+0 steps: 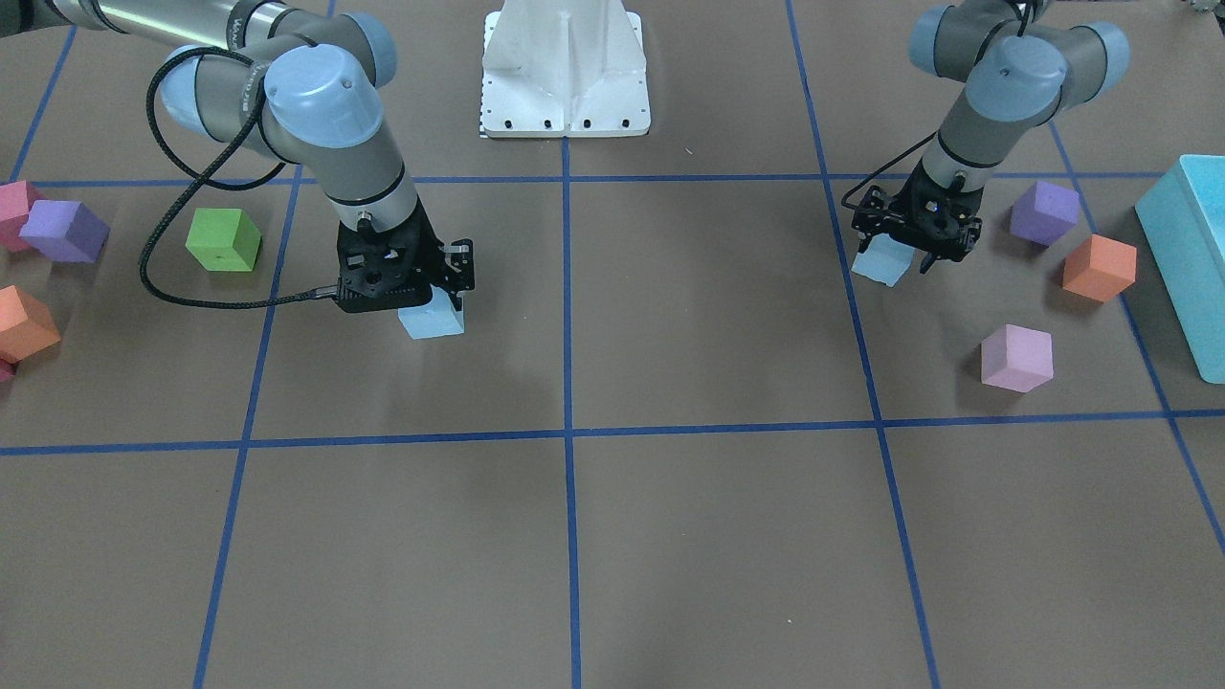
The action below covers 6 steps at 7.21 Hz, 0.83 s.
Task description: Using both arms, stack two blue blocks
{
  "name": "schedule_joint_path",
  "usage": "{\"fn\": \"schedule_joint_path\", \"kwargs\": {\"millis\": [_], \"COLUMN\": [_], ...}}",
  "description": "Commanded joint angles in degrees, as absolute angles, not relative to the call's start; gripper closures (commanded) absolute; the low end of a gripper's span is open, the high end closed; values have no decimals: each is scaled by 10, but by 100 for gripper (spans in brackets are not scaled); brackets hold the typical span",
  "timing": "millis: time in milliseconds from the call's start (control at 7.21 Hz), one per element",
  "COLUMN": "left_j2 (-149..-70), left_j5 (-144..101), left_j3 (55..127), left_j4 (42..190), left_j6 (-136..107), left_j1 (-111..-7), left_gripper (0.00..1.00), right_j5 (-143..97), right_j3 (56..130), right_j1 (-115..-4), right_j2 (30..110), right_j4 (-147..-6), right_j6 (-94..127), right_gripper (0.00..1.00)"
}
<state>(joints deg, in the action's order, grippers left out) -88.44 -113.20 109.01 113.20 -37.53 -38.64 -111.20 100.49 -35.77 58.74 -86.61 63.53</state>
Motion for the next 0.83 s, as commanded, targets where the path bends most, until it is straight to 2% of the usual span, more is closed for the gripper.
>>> {"fn": "schedule_joint_path", "kwargs": {"millis": [0,693], "left_j2": [-885,-889], "left_j5": [-1136,-1140], "left_j3": [1085,1072], "left_j4": [1132,1134], "left_j6": [-408,-453], "left_j1": [-385,-384], "left_gripper": [19,40], "right_j5": [-1083,-1035], "right_j3": [983,940], "right_j1": [-336,-294], "right_j2": [562,525], "right_j4": [-868,-871], "right_j6": [675,718], "right_gripper": [34,34]}}
